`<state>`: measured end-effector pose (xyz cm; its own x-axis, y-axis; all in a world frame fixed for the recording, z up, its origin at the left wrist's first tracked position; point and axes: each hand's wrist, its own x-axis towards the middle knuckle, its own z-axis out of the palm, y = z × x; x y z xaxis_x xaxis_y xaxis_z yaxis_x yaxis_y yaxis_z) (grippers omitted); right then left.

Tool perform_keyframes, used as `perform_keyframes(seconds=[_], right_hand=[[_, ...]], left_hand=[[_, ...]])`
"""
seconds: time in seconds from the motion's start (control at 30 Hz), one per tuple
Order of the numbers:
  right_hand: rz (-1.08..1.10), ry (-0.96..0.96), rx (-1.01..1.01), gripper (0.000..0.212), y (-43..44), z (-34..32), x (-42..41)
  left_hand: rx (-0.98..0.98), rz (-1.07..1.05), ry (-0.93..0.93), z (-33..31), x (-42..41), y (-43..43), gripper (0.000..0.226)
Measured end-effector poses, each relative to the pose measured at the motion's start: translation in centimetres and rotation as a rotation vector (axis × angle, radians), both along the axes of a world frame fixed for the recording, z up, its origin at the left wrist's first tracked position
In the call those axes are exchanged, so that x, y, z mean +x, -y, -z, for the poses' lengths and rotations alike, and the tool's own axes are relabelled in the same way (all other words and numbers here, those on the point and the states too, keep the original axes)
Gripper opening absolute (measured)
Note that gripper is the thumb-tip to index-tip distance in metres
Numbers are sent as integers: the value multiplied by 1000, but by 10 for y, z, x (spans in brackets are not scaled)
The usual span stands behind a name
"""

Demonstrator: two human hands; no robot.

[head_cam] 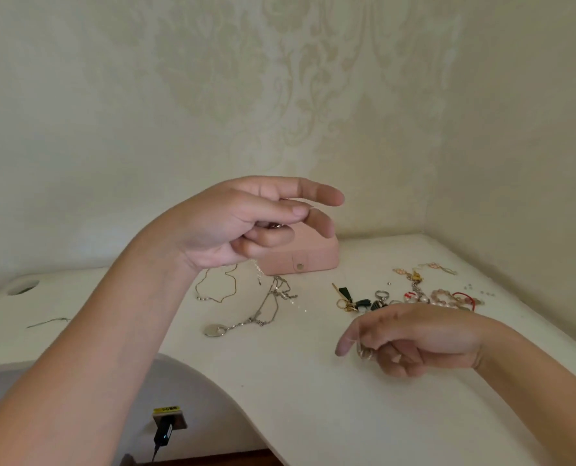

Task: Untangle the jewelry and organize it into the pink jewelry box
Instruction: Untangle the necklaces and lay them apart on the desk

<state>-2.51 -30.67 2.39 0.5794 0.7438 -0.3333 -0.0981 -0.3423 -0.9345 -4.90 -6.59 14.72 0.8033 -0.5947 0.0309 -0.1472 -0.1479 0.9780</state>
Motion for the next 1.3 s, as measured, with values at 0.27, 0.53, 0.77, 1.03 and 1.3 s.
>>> perform_keyframes(seconds=[0.27,0.53,0.77,1.03,1.3], right_hand=[[12,185,370,57,-7,-2,-8],[-177,162,267,22,-19,-1,-18],[13,38,171,17,-6,4,-2],[201,-13,80,20,0,-4,-3],[-19,100,-208,35,6,-5,-9]], left_hand=[[214,47,68,-11,-4,29,30],[139,-89,51,5,3,3,27],[162,-466,22,41,9,-26,24],[50,-641,-160,98,13,-29,25],[332,-673,-13,164,35,3,32]])
